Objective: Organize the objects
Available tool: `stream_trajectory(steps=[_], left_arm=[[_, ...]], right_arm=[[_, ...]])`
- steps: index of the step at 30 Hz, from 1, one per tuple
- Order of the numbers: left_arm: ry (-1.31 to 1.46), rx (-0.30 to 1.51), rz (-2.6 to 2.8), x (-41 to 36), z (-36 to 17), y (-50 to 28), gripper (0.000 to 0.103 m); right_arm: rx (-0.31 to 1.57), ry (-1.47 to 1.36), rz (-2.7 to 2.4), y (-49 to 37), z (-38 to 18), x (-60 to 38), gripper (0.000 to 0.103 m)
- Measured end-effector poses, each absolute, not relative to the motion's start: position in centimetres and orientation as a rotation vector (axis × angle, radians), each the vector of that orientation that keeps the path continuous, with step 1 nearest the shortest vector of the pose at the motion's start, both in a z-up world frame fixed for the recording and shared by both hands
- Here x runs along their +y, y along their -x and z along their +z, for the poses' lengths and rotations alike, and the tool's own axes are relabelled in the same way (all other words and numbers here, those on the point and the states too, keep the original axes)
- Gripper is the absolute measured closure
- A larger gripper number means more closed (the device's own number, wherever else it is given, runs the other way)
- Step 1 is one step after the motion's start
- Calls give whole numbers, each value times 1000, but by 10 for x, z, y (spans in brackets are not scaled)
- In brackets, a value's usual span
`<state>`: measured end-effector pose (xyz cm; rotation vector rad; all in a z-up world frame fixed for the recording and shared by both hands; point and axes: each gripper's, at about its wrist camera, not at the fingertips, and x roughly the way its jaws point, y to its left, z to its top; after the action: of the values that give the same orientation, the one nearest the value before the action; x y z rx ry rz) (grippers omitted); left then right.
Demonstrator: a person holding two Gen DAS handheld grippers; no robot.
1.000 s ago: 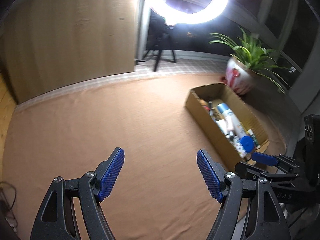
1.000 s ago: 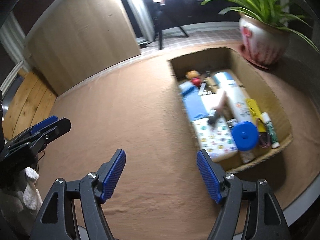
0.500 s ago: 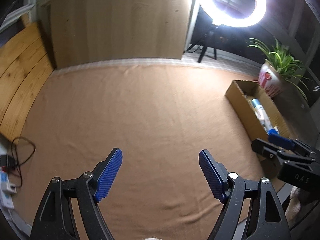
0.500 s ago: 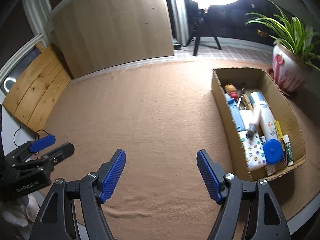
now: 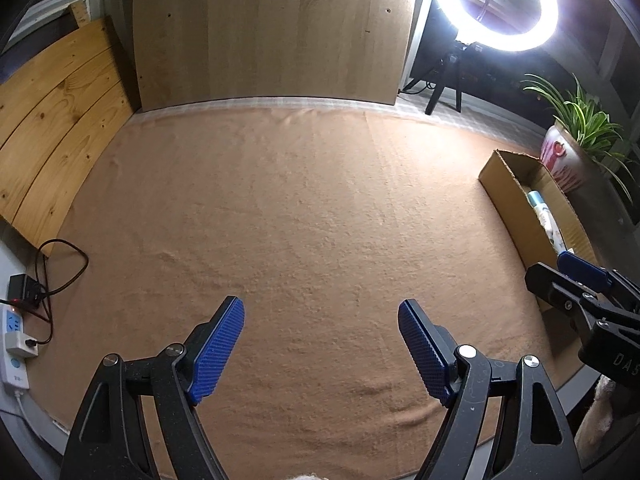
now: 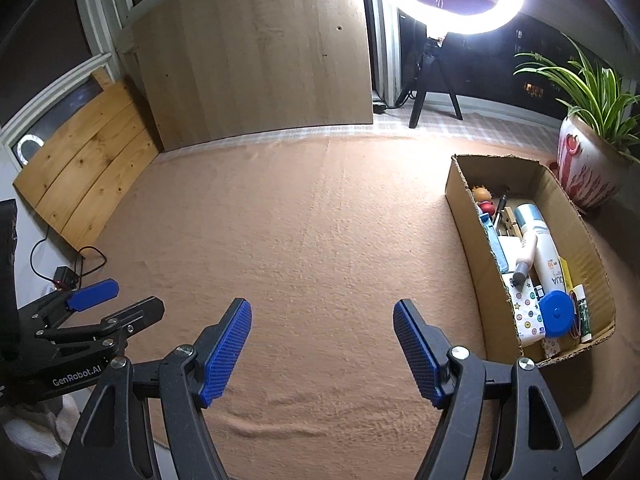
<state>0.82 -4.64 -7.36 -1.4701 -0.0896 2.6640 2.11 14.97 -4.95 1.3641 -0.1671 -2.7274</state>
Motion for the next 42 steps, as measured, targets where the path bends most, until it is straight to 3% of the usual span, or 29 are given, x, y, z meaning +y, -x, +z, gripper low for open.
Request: stream_trajectory(steps=[42], left_arm=[[1499,-77,2668,-50,-80,11,19]], right_arm=[[-165,-1415,-2782,-17,-55,153,33]])
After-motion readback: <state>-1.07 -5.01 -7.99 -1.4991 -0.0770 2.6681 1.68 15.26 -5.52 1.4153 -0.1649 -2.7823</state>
